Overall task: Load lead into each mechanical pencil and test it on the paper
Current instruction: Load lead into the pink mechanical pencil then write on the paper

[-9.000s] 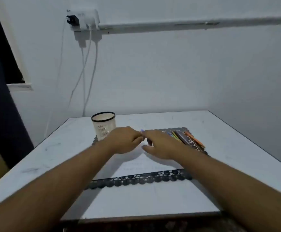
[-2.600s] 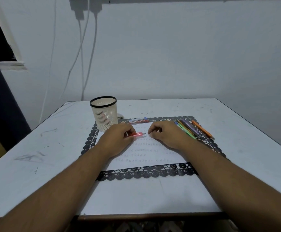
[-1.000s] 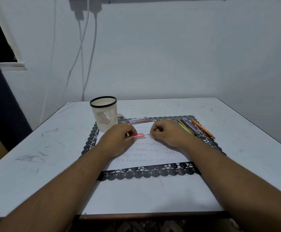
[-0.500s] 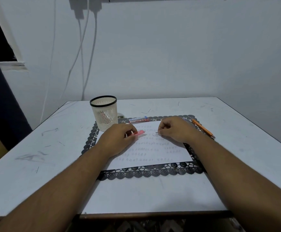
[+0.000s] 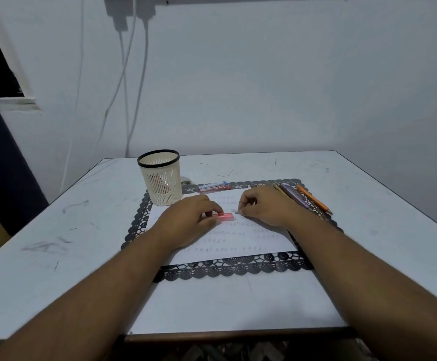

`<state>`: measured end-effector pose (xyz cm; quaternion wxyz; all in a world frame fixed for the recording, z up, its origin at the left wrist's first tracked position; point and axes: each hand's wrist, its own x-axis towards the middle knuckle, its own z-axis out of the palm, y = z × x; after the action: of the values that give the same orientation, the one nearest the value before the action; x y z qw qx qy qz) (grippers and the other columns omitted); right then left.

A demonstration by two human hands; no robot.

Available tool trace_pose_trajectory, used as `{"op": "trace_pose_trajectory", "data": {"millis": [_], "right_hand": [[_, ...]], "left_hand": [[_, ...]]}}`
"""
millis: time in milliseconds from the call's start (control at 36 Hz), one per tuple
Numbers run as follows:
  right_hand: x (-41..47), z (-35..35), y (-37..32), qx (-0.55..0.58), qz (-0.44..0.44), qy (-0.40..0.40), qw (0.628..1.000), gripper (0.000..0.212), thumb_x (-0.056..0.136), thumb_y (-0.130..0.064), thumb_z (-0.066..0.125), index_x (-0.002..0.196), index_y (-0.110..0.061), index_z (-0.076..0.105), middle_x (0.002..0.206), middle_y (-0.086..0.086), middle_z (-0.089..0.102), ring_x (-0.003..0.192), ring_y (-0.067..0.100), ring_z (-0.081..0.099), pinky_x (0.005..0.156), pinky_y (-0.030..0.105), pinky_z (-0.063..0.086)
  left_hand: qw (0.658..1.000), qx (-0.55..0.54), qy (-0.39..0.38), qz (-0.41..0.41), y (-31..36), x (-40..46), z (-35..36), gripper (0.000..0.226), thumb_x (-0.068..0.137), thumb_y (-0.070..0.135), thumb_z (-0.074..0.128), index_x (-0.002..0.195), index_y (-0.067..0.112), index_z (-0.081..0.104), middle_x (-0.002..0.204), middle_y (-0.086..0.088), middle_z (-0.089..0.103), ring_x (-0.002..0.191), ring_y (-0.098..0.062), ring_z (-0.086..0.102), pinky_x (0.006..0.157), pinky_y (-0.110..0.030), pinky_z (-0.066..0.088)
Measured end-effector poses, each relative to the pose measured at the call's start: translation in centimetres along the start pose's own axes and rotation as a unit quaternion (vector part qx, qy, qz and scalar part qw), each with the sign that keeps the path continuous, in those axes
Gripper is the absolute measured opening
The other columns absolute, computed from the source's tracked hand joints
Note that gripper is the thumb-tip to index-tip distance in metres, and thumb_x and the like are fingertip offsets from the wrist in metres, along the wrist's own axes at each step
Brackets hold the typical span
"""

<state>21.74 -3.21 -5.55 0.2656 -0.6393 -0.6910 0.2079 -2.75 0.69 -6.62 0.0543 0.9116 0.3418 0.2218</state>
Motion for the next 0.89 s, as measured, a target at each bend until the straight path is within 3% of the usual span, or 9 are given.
{"op": "trace_pose_trajectory", "data": {"millis": [167, 278, 417, 500, 778, 889], "right_hand": [[-0.1, 0.4, -0.2, 0.01, -0.005, 0.01, 1.0, 0.007, 0.092, -0.024, 0.078, 0.086, -0.028, 0.075, 0.085, -0.007, 0.072, 0.078, 0.012, 0.064, 0.069, 0.031, 0.051], [-0.1, 0.1, 0.3, 0.041, -0.005, 0.022, 0.999, 0.008, 0.091, -0.022, 0.078, 0.087, -0.029, 0.074, 0.088, 0.003, 0.072, 0.075, 0.012, 0.062, 0.067, 0.029, 0.051], [-0.1, -0.2, 0.3, 0.047, 0.0, 0.015, 0.999, 0.013, 0.091, -0.019, 0.079, 0.084, -0.03, 0.077, 0.085, -0.005, 0.075, 0.08, 0.01, 0.071, 0.069, 0.027, 0.057], [-0.2, -0.1, 0.0, 0.04, 0.005, 0.012, 0.999, 0.014, 0.092, -0.018, 0.078, 0.083, -0.029, 0.079, 0.084, -0.009, 0.076, 0.076, 0.004, 0.069, 0.061, 0.017, 0.05], [0.0, 0.6, -0.6, 0.074, 0.013, 0.013, 0.997, 0.013, 0.092, -0.02, 0.077, 0.08, -0.025, 0.078, 0.08, -0.002, 0.076, 0.074, 0.015, 0.068, 0.064, 0.033, 0.051], [0.8, -0.1, -0.4, 0.124, 0.016, 0.029, 0.992, 0.012, 0.093, -0.016, 0.075, 0.082, -0.021, 0.078, 0.087, -0.003, 0.076, 0.087, 0.015, 0.071, 0.074, 0.027, 0.056]], "left_hand": [[1.0, 0.01, -0.013, 0.008, 0.1, 0.0, 0.2, 0.023, 0.098, 0.041, 0.065, 0.12, 0.039, 0.071, 0.097, 0.017, 0.058, 0.088, -0.003, 0.054, 0.076, -0.036, 0.053], [0.999, -0.027, -0.035, -0.005, -0.4, -0.2, -0.7, 0.029, 0.095, 0.04, 0.068, 0.124, 0.036, 0.07, 0.098, 0.02, 0.058, 0.089, -0.001, 0.056, 0.076, -0.028, 0.051], [0.992, -0.105, -0.036, -0.055, -1.6, -0.8, -1.6, 0.019, 0.085, 0.018, 0.076, 0.099, 0.031, 0.078, 0.087, 0.015, 0.067, 0.079, 0.0, 0.06, 0.066, -0.015, 0.045], [0.986, -0.144, -0.043, -0.067, -1.9, -0.8, -1.6, 0.02, 0.087, 0.012, 0.076, 0.095, 0.031, 0.08, 0.083, 0.011, 0.068, 0.071, 0.001, 0.059, 0.062, -0.011, 0.042], [0.995, -0.094, -0.04, -0.012, -0.7, 0.0, -0.5, 0.015, 0.094, 0.023, 0.075, 0.107, 0.03, 0.077, 0.093, 0.018, 0.066, 0.083, 0.002, 0.058, 0.071, -0.017, 0.045], [0.997, -0.067, -0.042, -0.003, -0.3, 0.4, -0.5, 0.018, 0.096, 0.028, 0.073, 0.113, 0.029, 0.075, 0.096, 0.021, 0.062, 0.087, 0.007, 0.055, 0.074, -0.016, 0.041]]}}
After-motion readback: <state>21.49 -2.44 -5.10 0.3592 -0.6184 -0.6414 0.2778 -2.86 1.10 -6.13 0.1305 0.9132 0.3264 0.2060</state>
